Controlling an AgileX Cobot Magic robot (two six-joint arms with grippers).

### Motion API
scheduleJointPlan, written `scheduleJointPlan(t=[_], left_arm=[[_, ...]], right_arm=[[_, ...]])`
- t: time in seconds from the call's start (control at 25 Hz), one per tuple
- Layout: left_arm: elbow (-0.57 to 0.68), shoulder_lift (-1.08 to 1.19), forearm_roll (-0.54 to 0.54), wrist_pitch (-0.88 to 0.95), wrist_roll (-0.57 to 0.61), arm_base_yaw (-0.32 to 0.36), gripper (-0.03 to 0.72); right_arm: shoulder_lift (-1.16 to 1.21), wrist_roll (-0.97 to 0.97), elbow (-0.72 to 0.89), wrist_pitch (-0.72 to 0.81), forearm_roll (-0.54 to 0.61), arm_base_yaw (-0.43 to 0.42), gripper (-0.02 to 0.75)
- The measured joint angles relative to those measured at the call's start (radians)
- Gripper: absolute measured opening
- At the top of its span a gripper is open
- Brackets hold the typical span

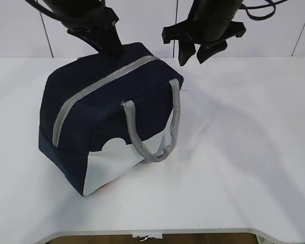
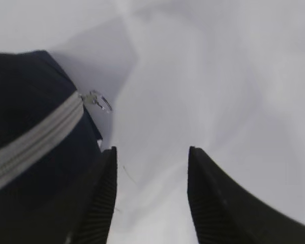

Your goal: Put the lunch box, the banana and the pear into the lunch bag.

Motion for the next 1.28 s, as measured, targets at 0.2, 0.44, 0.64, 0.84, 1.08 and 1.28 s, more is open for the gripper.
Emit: scheduleJointPlan(t=[0.2, 0.44, 0.64, 0.84, 1.08, 1.28], left_arm=[[0.0, 0.0, 0.022, 0.008, -0.006, 0.027, 0.418], [0.0, -0.034, 0.038, 0.054, -0.022, 0.047, 0.429], [0.0, -0.088, 0.094, 0.066, -0.077, 0.047, 0.393], [0.059, -0.192, 0.16, 0.066, -0.154, 0.047, 0.331], [0.277, -0.432, 0.205, 0.073, -0.164, 0.047, 0.292], [0.403, -0.63, 0.223, 0.077, -0.164, 0.047, 0.288]], right_arm=[[0.0, -0.048, -0.093, 0.129, 0.01, 0.0, 0.362], [-0.004, -0.066, -0.141, 0.145, 0.066, 0.0, 0.362], [-0.047, -0.075, -0.133, 0.147, 0.106, 0.0, 0.362], [-0.192, -0.099, -0.006, 0.148, 0.107, 0.0, 0.362], [-0.441, -0.134, 0.204, 0.151, 0.106, 0.0, 0.362], [-0.654, -0.138, 0.379, 0.152, 0.106, 0.0, 0.362]])
